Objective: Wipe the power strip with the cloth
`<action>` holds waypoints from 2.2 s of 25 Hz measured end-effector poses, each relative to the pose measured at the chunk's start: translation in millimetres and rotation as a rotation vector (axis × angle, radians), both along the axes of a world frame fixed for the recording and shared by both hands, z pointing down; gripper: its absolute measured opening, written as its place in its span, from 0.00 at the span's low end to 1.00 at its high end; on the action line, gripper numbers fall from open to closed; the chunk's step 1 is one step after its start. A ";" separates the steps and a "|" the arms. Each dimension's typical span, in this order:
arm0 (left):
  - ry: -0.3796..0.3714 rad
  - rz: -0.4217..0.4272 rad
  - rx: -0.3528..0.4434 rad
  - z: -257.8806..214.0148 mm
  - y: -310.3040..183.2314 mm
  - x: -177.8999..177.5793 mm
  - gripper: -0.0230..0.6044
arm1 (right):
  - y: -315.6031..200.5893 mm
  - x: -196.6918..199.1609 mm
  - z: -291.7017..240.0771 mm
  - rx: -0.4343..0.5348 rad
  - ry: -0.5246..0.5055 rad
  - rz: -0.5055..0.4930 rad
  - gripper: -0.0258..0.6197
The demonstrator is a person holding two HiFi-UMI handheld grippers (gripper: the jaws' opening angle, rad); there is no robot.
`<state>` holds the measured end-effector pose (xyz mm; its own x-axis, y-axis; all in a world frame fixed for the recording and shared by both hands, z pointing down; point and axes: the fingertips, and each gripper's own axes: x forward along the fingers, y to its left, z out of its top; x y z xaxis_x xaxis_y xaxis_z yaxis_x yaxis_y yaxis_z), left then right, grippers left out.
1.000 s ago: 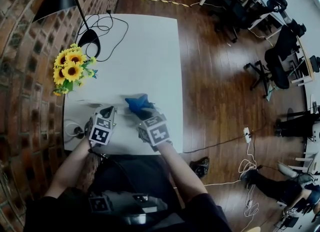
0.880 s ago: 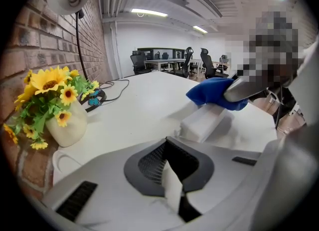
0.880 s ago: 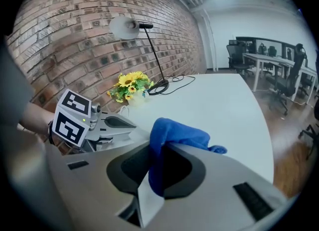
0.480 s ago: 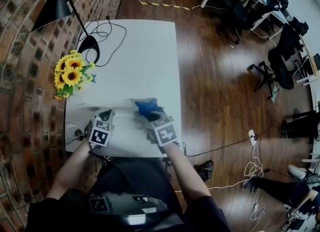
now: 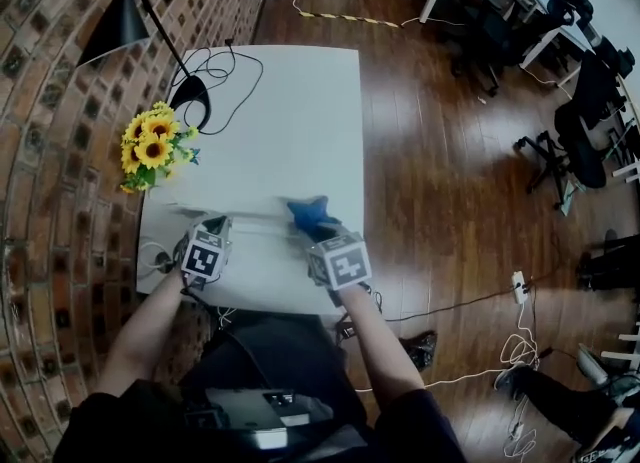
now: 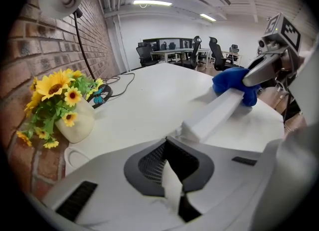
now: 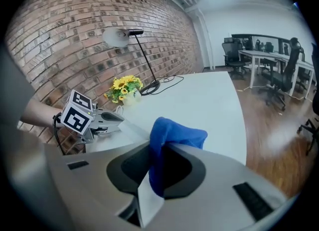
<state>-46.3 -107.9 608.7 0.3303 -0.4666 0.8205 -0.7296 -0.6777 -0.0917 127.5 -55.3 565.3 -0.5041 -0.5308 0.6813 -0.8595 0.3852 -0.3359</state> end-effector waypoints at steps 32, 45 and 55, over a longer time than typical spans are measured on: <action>-0.161 0.206 0.018 8.6 3.0 1.7 0.04 | 16.0 51.2 4.0 -0.058 0.579 -0.315 0.13; -0.069 0.234 0.019 1.4 5.3 5.0 0.04 | 10.6 7.5 -1.7 -0.061 0.753 -0.593 0.13; -0.046 0.264 0.020 1.5 6.6 4.9 0.04 | 8.0 -22.2 9.9 -0.086 0.785 -0.743 0.13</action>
